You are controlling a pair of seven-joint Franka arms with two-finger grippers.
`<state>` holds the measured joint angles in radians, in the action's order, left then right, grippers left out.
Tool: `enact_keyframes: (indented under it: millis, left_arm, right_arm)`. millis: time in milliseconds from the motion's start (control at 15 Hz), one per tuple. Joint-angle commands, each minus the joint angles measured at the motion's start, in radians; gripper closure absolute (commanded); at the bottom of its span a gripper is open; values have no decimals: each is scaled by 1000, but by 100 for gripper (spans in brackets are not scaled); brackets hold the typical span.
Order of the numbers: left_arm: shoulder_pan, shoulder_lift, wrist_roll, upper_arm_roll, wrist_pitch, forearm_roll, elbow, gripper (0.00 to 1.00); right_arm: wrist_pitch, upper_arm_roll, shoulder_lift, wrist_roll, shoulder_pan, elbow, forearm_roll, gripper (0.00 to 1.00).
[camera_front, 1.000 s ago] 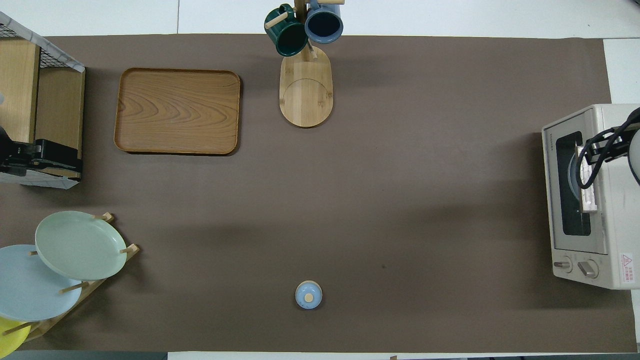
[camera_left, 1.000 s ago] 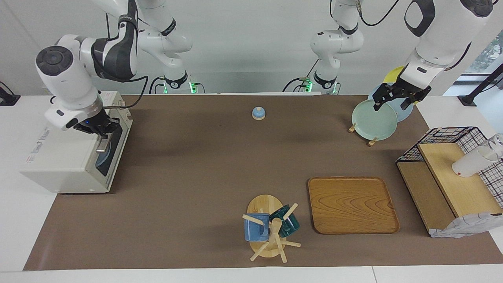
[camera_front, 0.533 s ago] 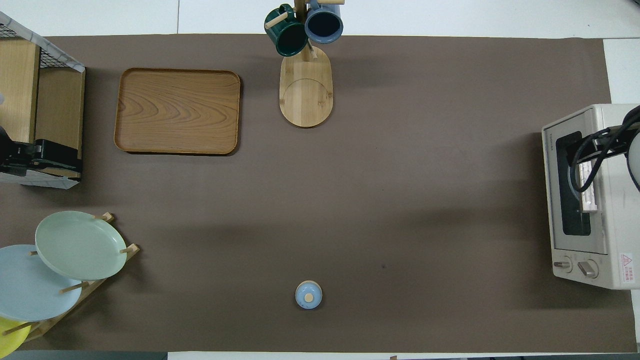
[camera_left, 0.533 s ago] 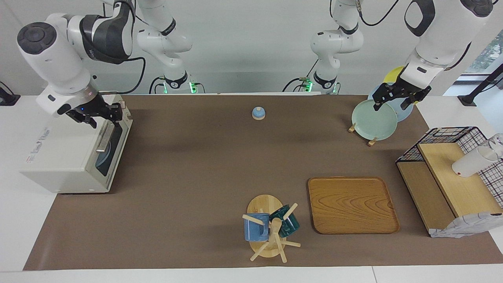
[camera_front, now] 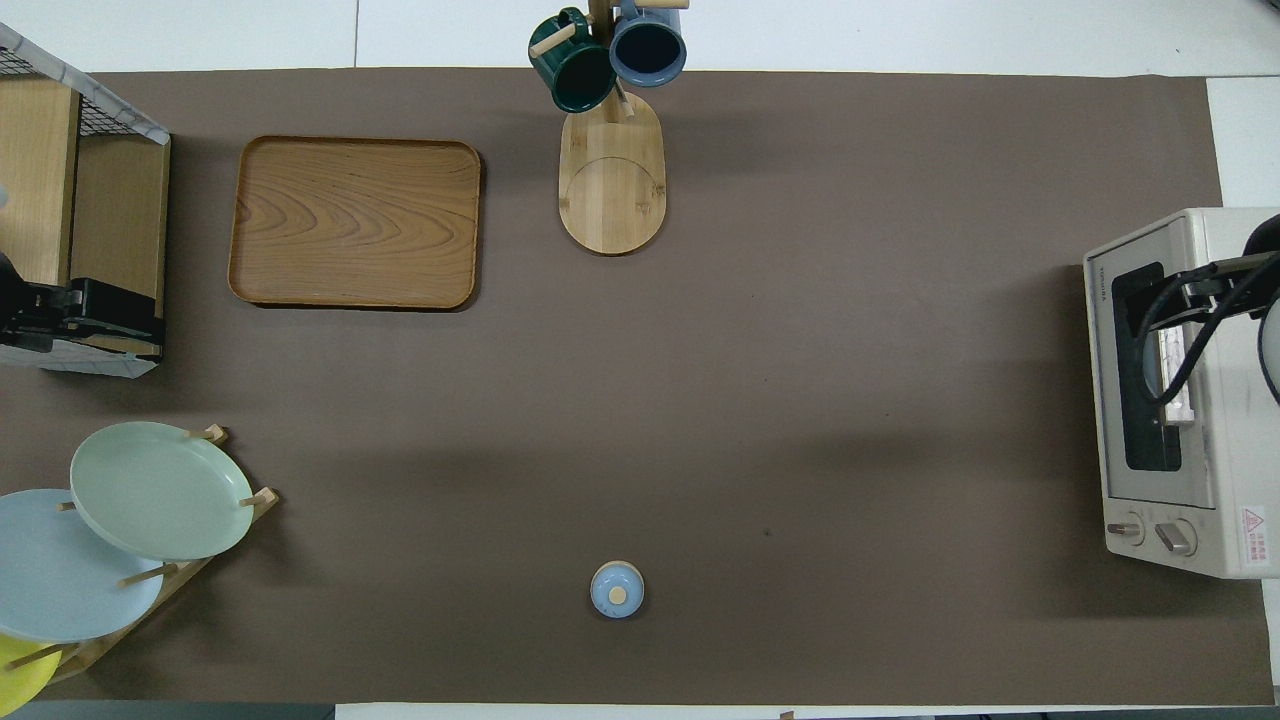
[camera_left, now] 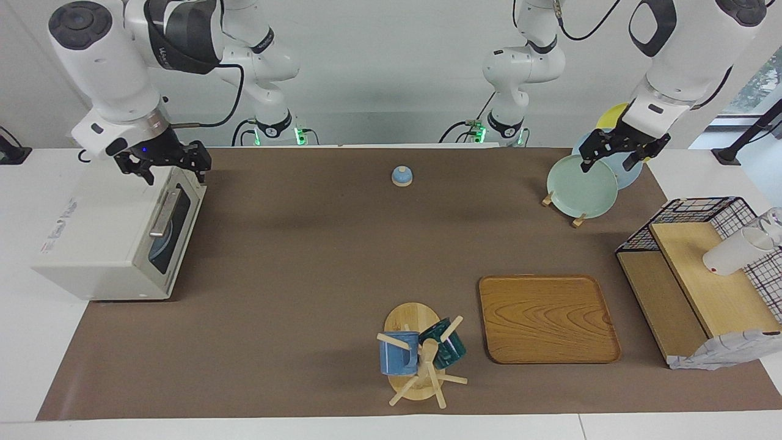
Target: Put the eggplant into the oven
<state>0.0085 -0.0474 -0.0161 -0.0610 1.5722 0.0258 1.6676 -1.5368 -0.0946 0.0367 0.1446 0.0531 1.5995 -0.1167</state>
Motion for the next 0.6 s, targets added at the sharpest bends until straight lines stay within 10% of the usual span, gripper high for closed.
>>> enact_keyframes:
  millis: [0, 533]
  left_arm:
    - [16, -5, 8, -13, -14, -17, -8, 0]
    - [16, -5, 8, -13, -12, -17, -8, 0]
  right_arm:
    - [-12, 0, -14, -31, -15, 16, 46, 0]
    - [-23, 10, -31, -57, -35, 14, 63, 0]
